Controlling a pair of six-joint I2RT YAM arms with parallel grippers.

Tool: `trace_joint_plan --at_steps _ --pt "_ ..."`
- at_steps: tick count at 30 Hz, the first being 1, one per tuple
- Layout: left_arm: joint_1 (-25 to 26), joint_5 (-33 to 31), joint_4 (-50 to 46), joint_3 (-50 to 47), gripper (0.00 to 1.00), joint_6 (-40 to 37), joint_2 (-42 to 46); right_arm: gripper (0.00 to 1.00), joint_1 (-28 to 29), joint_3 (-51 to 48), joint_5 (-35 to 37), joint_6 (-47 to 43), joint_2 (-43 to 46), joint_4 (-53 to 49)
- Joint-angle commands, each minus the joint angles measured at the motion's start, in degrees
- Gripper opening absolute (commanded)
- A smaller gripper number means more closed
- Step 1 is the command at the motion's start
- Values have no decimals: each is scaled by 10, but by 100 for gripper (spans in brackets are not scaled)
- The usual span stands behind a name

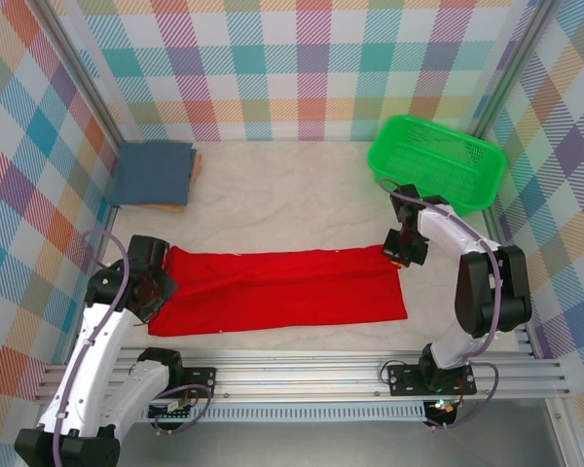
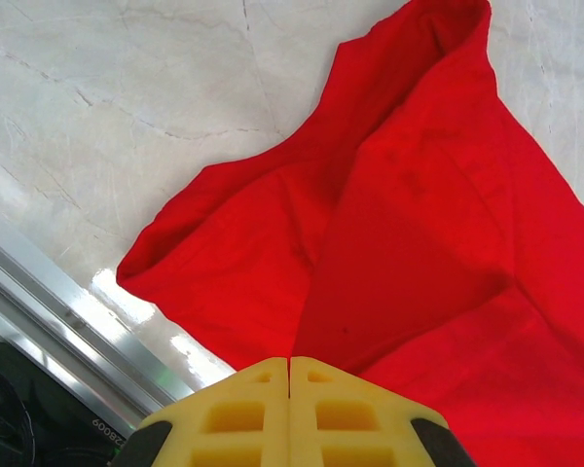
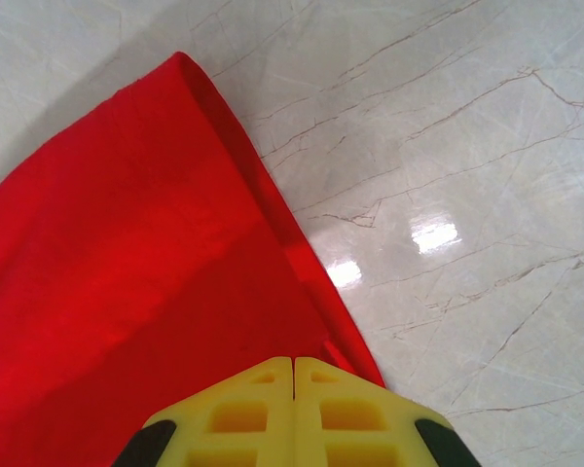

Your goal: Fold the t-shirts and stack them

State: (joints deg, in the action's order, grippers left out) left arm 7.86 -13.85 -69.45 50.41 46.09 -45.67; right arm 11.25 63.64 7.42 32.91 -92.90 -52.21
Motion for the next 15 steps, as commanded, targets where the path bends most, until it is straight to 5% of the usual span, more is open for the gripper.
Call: trace_joint_plan --at_steps 1,15 --pt "6 -16 -35 -16 0 23 14 0 2 -3 22 -4 11 -24" --pt "24 -2 -15 -72 0 59 16 0 3 -41 3 18 10 -6"
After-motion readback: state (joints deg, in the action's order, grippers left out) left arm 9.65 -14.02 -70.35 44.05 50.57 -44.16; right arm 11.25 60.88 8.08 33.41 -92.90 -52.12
